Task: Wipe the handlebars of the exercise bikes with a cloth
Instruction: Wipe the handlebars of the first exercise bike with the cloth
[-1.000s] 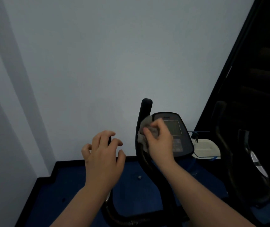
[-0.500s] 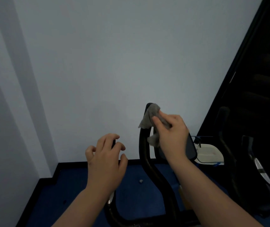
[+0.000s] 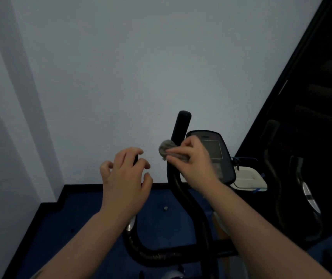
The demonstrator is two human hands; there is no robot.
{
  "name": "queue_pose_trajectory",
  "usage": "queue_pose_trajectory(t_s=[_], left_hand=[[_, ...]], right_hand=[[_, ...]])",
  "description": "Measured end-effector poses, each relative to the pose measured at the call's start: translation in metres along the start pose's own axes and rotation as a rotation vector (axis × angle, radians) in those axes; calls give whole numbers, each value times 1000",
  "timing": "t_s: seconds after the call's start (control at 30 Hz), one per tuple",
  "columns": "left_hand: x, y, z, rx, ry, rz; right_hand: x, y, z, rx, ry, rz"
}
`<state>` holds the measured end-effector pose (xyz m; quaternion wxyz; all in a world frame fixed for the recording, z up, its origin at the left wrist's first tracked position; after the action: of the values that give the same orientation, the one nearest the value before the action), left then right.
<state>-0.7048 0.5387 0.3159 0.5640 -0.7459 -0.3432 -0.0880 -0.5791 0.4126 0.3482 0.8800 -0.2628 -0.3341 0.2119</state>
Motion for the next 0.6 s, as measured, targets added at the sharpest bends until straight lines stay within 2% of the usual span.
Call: queue_pose_trajectory(t_s=[0.2,0.33,0.43,0.6], left_hand=[[0,4,0,-7,7,-18],[1,5,-2,-14,-16,-17],[0,5,-2,-24,-19,-25],[-6,8,-2,-101,-16,-7]], right_hand=[[-52,-11,-10,44,-53,122],[-19,-5,1,3,-2,-41],[-30,12,2,-33,-1,-61],[-65,-11,-14,-17,-88,61]])
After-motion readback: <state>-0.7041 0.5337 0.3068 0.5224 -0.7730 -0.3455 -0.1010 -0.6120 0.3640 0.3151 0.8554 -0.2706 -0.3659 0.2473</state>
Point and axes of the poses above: each hand's wrist, its own x-axis towards the middle knuckle, its own y-axis out of the palm, z = x × y, the point moved 2 cm from there along x, towards the middle knuckle, and after that the axes turned 1 degree about x, right-handed, at the moved point
